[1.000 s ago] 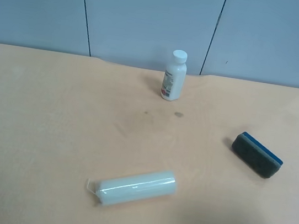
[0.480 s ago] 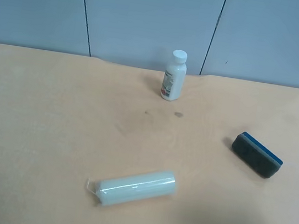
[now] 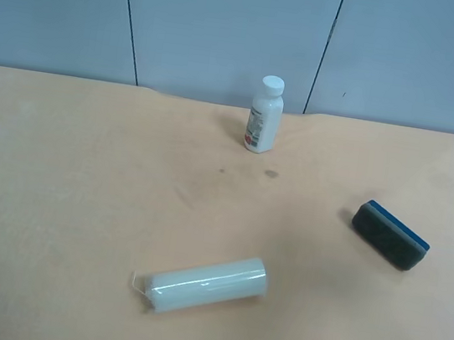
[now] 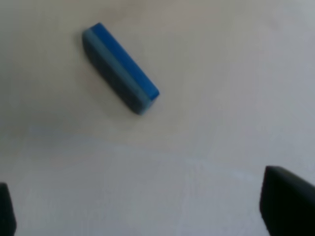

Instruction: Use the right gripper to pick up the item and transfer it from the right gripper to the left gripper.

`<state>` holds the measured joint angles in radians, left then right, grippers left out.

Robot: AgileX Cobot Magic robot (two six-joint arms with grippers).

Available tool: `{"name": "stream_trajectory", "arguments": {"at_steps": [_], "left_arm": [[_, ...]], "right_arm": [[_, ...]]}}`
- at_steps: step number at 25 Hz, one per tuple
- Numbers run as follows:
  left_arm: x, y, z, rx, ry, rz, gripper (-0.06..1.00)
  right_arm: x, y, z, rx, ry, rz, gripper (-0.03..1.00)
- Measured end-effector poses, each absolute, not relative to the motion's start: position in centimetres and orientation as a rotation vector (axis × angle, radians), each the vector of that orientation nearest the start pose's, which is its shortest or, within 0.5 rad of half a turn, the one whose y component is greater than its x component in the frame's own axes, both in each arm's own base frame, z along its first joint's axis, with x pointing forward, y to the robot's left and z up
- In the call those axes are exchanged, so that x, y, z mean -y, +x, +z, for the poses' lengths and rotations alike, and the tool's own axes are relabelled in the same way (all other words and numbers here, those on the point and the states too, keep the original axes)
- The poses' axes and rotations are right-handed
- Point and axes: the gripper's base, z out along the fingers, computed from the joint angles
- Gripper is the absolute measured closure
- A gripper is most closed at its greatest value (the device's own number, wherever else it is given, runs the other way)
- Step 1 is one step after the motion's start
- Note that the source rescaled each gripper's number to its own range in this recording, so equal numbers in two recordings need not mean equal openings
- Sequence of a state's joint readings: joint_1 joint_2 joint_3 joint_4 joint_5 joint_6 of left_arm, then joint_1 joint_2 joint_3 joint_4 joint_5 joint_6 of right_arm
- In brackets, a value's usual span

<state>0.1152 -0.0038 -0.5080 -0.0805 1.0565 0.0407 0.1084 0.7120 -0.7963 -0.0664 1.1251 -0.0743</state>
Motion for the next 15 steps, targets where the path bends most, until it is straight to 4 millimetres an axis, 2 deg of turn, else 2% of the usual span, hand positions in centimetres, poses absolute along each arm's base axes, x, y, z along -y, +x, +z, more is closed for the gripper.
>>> {"name": "stream_trajectory", "arguments": {"at_steps": [3, 9, 15], "left_arm": [[0.7, -0.6, 28.0, -2.024, -0.071, 0.002, -0.05], [0.7, -0.6, 28.0, -2.024, -0.07, 0.003, -0.05], [0.7, -0.6, 28.0, -2.024, -0.07, 0.003, -0.05]], "right_arm": [[-1.4, 13.7, 32.3, -2.596, -0.337, -0.073, 0.01], [-2.8, 19.1, 28.2, -2.817, -0.449, -0.057, 0.01], [-3.6, 22.0, 24.2, -2.957, -0.597, -0.023, 0.01]]}}
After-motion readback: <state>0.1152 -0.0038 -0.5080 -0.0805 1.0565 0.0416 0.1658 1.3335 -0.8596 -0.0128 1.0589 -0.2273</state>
